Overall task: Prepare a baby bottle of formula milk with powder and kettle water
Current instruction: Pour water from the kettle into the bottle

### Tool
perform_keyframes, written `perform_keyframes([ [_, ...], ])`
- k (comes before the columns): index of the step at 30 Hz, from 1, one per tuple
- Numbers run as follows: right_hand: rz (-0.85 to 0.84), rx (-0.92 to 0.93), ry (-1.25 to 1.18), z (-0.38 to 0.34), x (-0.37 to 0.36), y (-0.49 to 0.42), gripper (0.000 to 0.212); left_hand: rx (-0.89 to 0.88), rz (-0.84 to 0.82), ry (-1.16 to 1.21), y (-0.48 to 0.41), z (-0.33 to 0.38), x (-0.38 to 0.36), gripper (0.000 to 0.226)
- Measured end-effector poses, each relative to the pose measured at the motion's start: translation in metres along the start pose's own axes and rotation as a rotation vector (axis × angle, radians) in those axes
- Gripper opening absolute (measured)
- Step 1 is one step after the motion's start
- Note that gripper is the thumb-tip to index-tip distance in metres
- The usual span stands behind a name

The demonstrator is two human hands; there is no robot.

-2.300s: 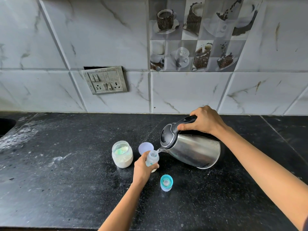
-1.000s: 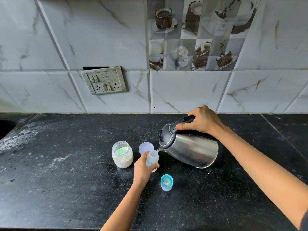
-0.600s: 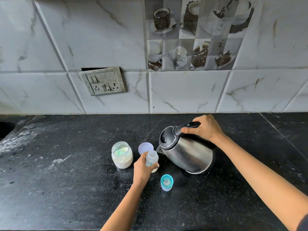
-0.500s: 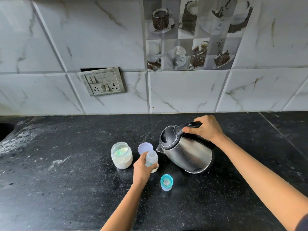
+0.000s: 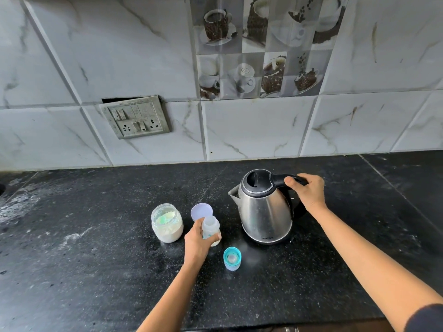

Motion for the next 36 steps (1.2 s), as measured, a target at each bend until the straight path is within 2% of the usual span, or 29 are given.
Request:
perform_keyframes([
  [4, 0.042, -0.107, -0.121, 0.029, 0.008, 0.006, 0.051, -0.007, -0.004, -0.012, 0.001, 0.0, -0.001, 0.054],
  [8, 0.061, -0.163, -0.164, 0.054, 0.012, 0.012, 0.078, 0.002, -0.011, -0.001, 0.003, 0.001, -0.001, 0.056],
  [14, -0.058, -0.199, -0.134, 0.052, 0.008, 0.013, 0.076, -0.001, -0.008, 0.001, 0.007, 0.003, 0.002, 0.056],
  [17, -0.105, -0.25, -0.058, 0.053, 0.007, 0.022, 0.055, 0.001, -0.014, 0.011, 0.007, 0.002, 0.003, 0.055],
  [19, 0.046, -0.245, 0.013, 0.054, 0.015, 0.037, 0.043, -0.005, -0.016, 0.01, 0.007, 0.001, 0.004, 0.055],
  [21, 0.328, -0.124, 0.125, 0.043, 0.028, 0.068, 0.048, -0.013, -0.018, 0.009, 0.007, 0.0, 0.006, 0.054],
  [23, 0.458, 0.028, 0.219, 0.027, 0.02, 0.107, 0.042, -0.019, -0.024, 0.013, 0.008, 0.001, 0.007, 0.053],
  [25, 0.325, 0.186, 0.257, 0.012, -0.013, 0.134, 0.034, -0.025, -0.037, 0.014, 0.008, 0.001, 0.008, 0.053],
  [27, 0.018, 0.269, 0.249, 0.006, -0.061, 0.152, 0.033, -0.029, -0.052, 0.012, 0.007, 0.0, 0.009, 0.056],
  [29, -0.32, 0.216, 0.234, 0.013, -0.106, 0.166, 0.045, -0.03, -0.061, 0.002, 0.007, -0.003, 0.011, 0.061],
  [31, -0.536, 0.123, 0.276, 0.026, -0.137, 0.176, 0.06, -0.016, -0.059, 0.003, 0.009, -0.007, 0.013, 0.07],
  [33, -0.632, 0.064, 0.328, 0.037, -0.153, 0.182, 0.07, -0.002, -0.049, 0.021, 0.014, -0.011, 0.015, 0.072],
  [36, -0.649, -0.01, 0.328, 0.045, -0.163, 0.181, 0.066, -0.005, -0.013, 0.013, 0.029, -0.012, 0.02, 0.067],
])
Point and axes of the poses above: each hand's wrist, its own y-axis away from the middle knuckle, its own x-axis out of the back of the hand, z = x × y, the point moved 9 cm from there along -y, towards the middle knuckle, and after that the axes turned 5 degrees about -z, right-handed, at the moved point
